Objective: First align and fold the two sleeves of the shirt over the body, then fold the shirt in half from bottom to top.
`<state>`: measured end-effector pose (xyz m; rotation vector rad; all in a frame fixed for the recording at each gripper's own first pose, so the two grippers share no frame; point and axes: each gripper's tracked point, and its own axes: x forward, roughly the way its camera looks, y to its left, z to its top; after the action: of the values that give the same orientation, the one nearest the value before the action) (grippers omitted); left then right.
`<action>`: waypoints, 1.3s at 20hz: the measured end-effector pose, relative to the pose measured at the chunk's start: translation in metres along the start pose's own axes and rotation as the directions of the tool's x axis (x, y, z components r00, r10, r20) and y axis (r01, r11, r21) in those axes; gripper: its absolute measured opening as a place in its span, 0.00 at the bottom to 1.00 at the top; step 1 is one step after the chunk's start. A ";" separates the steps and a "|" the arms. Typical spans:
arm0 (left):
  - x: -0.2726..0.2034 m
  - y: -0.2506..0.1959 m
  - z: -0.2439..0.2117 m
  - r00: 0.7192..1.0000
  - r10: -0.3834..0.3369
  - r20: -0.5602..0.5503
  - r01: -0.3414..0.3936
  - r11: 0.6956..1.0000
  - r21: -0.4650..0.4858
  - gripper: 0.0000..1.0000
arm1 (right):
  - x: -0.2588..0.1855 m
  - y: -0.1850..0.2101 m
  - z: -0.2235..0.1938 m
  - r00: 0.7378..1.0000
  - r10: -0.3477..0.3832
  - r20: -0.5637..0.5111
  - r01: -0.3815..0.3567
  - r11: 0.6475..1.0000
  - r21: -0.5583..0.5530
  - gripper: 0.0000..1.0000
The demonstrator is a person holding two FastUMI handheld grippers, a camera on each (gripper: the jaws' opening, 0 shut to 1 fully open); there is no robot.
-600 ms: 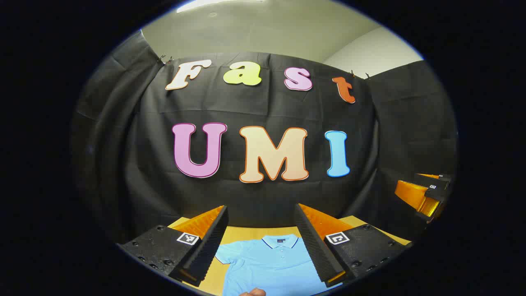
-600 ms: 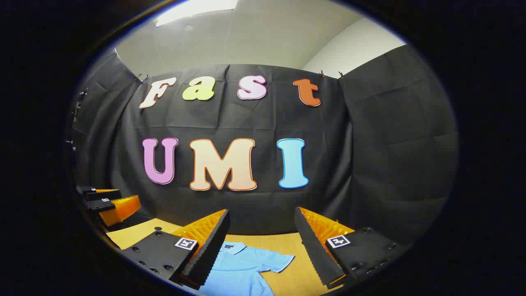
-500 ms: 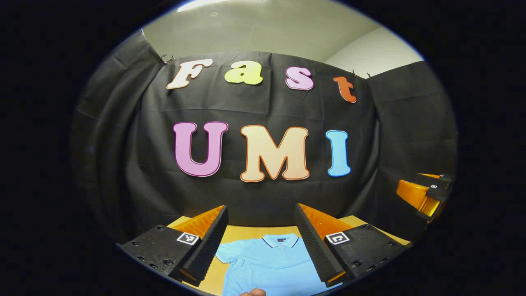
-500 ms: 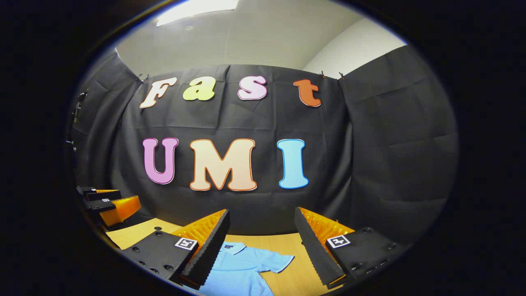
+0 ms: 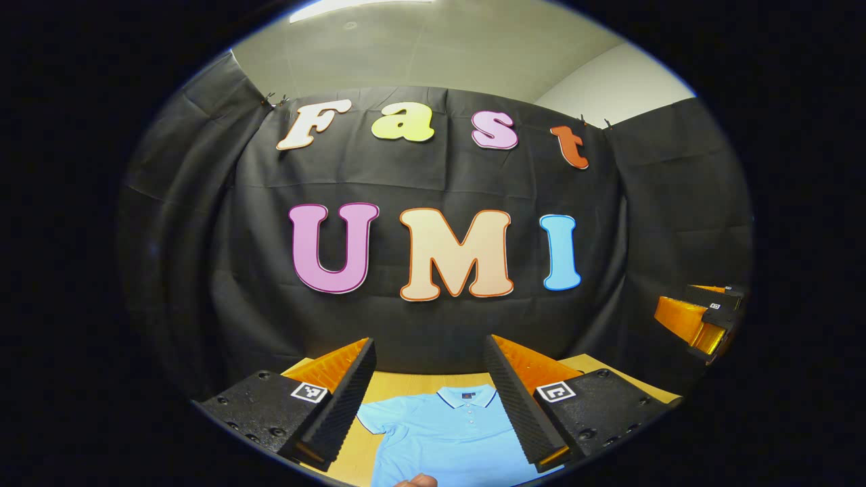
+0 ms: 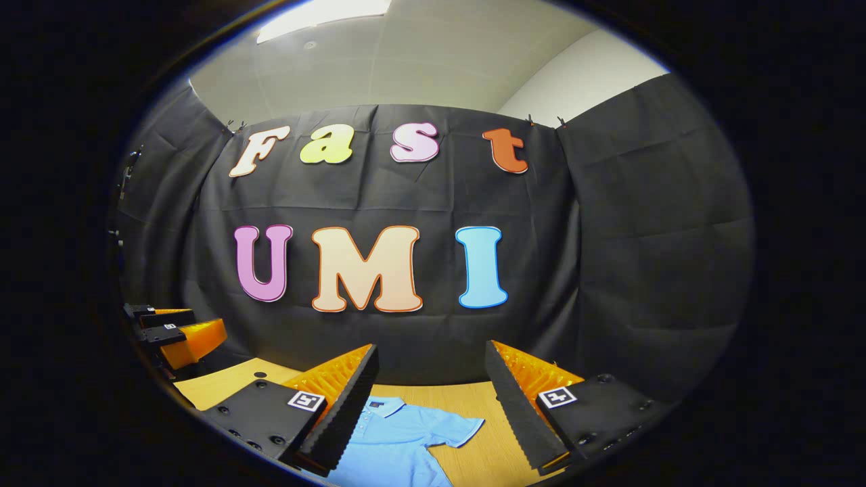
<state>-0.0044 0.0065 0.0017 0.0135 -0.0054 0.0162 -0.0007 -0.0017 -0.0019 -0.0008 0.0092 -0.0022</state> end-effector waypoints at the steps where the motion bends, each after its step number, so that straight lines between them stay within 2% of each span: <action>1: 0.000 0.000 -0.001 1.000 0.001 -0.001 -0.001 1.000 0.002 0.95 | -0.001 0.000 0.000 1.000 0.000 0.002 0.000 1.000 -0.001 0.97; 4: -0.002 0.002 -0.001 1.000 0.006 0.000 -0.006 1.000 0.003 0.95 | -0.001 -0.001 -0.001 1.000 0.000 -0.002 0.000 1.000 -0.002 0.98; 9: -0.007 0.011 -0.001 0.999 0.034 0.016 -0.034 0.999 0.025 0.96 | 0.006 0.002 -0.029 0.998 0.025 -0.049 -0.024 1.000 0.007 0.98; 15: 0.004 0.024 0.001 0.999 0.035 0.030 -0.036 0.999 0.041 0.95 | 0.054 -0.008 -0.074 0.992 -0.023 -0.122 0.022 1.000 -0.016 0.98; 21: 0.022 0.041 -0.011 0.999 0.044 0.002 -0.044 0.999 0.011 0.95 | 0.112 -0.027 -0.132 0.969 -0.093 -0.231 0.084 0.995 -0.049 0.99; 26: 0.033 0.053 -0.023 0.999 0.045 -0.029 -0.045 0.999 0.013 0.95 | 0.146 -0.039 -0.190 0.935 -0.127 -0.332 0.119 0.992 -0.045 0.99</action>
<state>0.0277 0.0604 -0.0201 0.0253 0.0233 0.0613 0.1431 -0.0411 -0.1929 -0.0252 0.3501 -0.1281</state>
